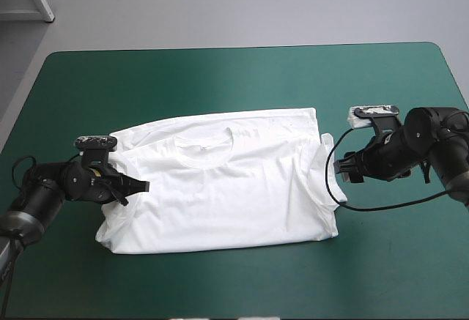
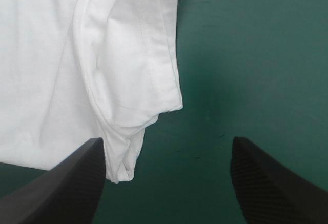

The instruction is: Fold the cloth

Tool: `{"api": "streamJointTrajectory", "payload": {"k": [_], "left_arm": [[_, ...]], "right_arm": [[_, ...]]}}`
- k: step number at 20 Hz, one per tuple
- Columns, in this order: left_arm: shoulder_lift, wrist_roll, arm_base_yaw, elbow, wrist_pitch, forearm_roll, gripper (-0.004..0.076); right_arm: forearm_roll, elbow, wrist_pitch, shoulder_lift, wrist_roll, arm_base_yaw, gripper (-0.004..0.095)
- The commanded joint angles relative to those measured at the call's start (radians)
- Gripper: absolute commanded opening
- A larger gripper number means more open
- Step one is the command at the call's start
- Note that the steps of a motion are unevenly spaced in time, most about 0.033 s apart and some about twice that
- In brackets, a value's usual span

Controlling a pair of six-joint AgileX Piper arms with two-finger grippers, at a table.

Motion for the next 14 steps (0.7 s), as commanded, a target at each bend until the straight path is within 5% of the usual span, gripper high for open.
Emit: {"api": "streamJointTrajectory", "payload": {"k": [1, 6, 9, 11, 14], "left_arm": [[0.044, 0.079, 0.001, -0.025, -0.060, -0.114, -0.0009], [0.159, 0.192, 0.001, -0.025, -0.079, -0.168, 0.0082], [0.210, 0.290, 0.001, -0.025, -0.037, -0.253, 0.0393], [0.212, 0.292, 0.001, -0.033, 0.011, -0.253, 0.0526], [0.182, 0.265, 0.001, -0.100, 0.129, -0.202, 0.0548]], "right_arm": [[0.018, -0.029, -0.022, -0.032, -0.010, -0.004, 0.0643], [0.018, -0.029, -0.022, -0.032, -0.021, -0.004, 0.0643], [0.018, -0.016, -0.037, -0.032, -0.024, -0.004, 0.0643], [0.020, 0.013, -0.069, -0.028, -0.024, -0.004, 0.0643], [0.030, 0.042, -0.153, 0.001, -0.024, -0.004, 0.0643]]}}
